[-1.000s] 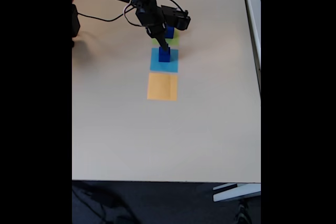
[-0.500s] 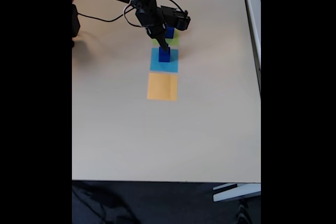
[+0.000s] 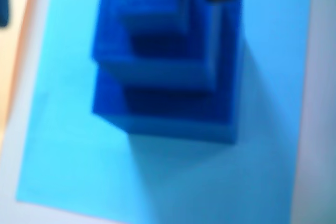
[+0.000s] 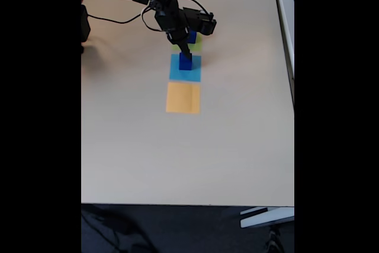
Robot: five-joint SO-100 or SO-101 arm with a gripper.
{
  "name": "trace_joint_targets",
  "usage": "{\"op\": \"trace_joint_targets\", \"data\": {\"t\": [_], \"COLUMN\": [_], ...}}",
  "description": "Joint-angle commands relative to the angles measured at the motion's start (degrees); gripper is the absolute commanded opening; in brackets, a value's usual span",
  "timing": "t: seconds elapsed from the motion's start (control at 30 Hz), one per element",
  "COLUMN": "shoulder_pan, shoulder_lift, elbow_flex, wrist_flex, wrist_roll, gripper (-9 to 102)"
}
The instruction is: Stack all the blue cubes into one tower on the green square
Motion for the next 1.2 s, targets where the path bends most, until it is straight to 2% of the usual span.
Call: {"op": "trace_joint_targets", "data": {"t": [0.0,0.63,1.17], "shoulder_pan": [-0.18,-0.44,-0.26], "shoulder_lift": [0.35,-0.26,-0.44], "elbow_flex": [-3.6,-3.52,-3.43], "wrist_flex": [0.26,0.09,0.0], "wrist_roll": [0.88,1.32,1.32], "gripper": [19,16,8]}}
